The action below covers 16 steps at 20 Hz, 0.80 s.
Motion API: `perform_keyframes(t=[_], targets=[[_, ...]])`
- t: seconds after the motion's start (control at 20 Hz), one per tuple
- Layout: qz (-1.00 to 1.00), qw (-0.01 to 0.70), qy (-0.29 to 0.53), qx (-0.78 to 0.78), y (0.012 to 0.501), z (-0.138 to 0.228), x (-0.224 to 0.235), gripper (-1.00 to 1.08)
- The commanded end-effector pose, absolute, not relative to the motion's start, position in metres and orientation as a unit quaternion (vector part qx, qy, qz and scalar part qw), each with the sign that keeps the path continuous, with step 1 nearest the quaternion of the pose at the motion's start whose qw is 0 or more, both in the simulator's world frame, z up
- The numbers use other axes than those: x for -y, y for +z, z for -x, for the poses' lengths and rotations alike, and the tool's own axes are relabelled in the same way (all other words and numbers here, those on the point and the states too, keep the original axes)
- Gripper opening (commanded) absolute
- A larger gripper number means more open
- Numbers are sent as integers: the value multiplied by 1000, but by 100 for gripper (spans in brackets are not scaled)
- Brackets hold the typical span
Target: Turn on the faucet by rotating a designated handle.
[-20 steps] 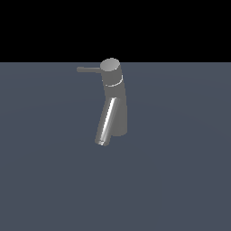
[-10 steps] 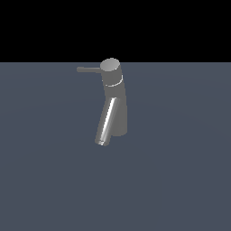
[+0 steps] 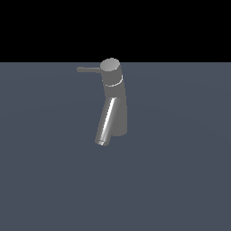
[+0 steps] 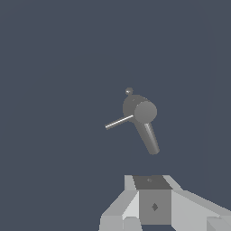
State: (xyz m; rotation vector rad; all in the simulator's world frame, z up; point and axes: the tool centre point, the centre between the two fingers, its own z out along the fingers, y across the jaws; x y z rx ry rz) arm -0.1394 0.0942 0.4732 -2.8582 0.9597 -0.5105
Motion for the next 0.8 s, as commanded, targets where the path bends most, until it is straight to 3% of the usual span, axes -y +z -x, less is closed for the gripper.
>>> perform_keyframes(t=[0.0, 0.75], targets=[[920, 51, -178, -345, 467, 127, -101, -100], [812, 108, -220, -530, 407, 55, -120, -100]])
